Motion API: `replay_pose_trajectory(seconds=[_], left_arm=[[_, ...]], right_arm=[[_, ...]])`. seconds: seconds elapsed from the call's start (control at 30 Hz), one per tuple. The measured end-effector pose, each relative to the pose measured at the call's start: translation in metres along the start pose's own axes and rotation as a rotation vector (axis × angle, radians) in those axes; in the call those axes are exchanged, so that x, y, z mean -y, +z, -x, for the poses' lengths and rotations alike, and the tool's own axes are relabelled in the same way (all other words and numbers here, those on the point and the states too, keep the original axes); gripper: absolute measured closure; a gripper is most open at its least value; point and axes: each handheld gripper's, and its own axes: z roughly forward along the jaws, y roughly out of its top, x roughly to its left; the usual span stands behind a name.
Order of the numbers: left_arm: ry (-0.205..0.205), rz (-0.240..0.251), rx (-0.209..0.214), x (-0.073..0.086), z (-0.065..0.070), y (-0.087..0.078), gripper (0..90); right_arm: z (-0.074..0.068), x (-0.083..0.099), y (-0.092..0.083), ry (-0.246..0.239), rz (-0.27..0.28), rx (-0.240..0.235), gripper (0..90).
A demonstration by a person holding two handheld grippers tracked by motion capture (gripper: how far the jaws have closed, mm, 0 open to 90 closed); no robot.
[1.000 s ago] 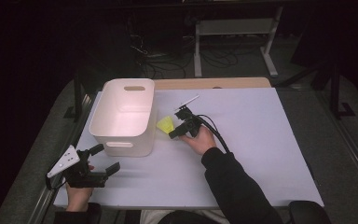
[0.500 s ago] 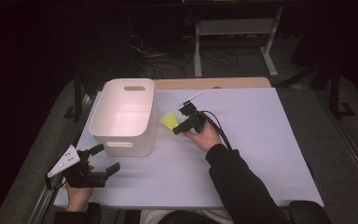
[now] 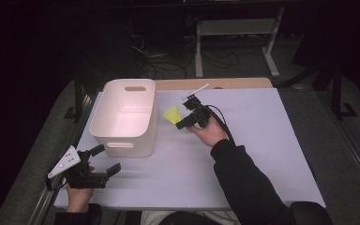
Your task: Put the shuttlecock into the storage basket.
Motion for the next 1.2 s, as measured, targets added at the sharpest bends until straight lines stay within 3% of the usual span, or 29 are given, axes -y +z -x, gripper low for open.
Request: replay_pose_trajectory(seconds=[0.3,1.2], left_arm=[[-0.001,-0.001,-0.001,0.0,0.0,0.0,0.0],[0.001,-0.003,0.0,0.0,0.0,0.0,0.0]], right_arm=[[-0.004,-0.011,-0.019,-0.031,0.03,0.013,63.6],[-0.016,-0.032,-0.047,-0.083,0.076,0.031,63.6]])
